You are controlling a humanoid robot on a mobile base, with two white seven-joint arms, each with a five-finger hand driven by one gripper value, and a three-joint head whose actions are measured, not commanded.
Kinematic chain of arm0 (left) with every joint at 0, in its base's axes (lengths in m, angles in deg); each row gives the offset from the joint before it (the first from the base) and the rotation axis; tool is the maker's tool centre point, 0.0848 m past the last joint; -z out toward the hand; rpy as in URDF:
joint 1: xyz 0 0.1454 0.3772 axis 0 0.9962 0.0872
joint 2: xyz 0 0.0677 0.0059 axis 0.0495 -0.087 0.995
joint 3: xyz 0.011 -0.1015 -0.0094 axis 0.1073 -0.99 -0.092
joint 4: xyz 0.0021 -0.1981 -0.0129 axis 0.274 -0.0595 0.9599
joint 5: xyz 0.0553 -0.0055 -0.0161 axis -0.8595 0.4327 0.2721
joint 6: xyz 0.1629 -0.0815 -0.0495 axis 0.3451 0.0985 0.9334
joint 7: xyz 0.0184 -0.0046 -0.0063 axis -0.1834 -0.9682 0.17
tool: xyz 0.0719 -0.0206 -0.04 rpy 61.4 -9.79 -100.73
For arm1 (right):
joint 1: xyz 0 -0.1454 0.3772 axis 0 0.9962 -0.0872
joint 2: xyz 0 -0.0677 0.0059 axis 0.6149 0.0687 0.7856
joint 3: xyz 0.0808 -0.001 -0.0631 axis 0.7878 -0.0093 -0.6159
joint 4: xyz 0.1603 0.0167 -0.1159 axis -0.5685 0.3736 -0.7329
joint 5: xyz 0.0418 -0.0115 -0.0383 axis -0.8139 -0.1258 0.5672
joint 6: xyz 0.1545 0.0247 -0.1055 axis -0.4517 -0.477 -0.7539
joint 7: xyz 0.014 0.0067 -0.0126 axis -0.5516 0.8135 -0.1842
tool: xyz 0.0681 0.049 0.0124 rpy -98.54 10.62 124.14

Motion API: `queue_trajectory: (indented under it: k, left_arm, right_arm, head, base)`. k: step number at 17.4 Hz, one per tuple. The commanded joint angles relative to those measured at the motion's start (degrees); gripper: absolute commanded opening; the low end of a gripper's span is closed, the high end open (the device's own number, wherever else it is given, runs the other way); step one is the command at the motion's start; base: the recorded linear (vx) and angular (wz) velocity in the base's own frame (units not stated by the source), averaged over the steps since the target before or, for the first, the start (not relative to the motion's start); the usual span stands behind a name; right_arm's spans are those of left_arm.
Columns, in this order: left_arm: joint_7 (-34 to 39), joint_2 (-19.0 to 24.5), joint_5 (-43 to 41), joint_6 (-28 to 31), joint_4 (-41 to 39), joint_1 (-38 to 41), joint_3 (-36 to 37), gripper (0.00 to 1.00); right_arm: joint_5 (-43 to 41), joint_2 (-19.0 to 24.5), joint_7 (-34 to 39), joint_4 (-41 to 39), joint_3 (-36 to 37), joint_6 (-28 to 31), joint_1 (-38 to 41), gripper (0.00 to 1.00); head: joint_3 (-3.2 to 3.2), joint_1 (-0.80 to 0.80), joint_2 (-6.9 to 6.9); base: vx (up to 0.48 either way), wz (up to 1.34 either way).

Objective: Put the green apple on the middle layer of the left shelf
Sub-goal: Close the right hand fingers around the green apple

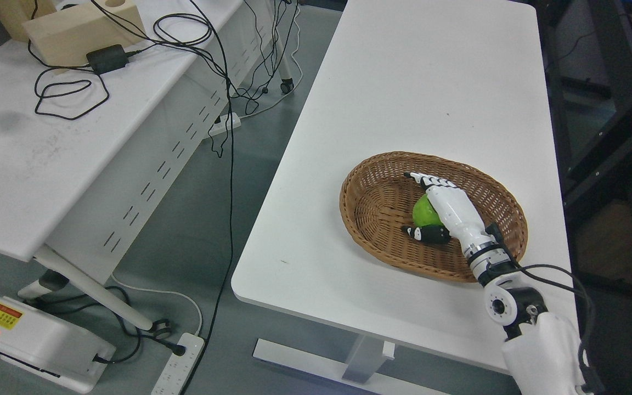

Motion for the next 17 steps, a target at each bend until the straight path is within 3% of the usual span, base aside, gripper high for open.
queue_trajectory:
  k: [1,3,10,17]
  left_arm:
    - [0.0,1.0,0.0,0.0,0.0,-1.2,0.0,1.0]
    - [0.0,1.0,0.0,0.0,0.0,-1.2,0.0,1.0]
    - [0.0,1.0,0.0,0.0,0.0,-1.2,0.0,1.0]
    - [0.0,1.0,0.1,0.0,0.0,-1.2,0.0,1.0]
  right_arm:
    - [-0.3,-2.4,2.1,2.2,0.5,0.1,0.2,0.29]
    - [-0.7,-2.3,2.1,2.1,1.2,-0.7,0.4,0.04]
    - [-1.6,-1.9,2.1,-1.1,5.4,-3.6,0.7,0.0]
    - [-22.2,-1.7,5.6,-8.2,15.8,-5.2,4.3,0.0]
  head:
    - [0.0,0.0,0.0]
    - [0.0,0.0,0.0]
    - [0.0,0.0,0.0]
    - [0.0,0.0,0.0]
  base:
    - [0.0,0.0]
    - [0.0,0.0]
    - [0.0,0.0]
    - [-0.001,0.0]
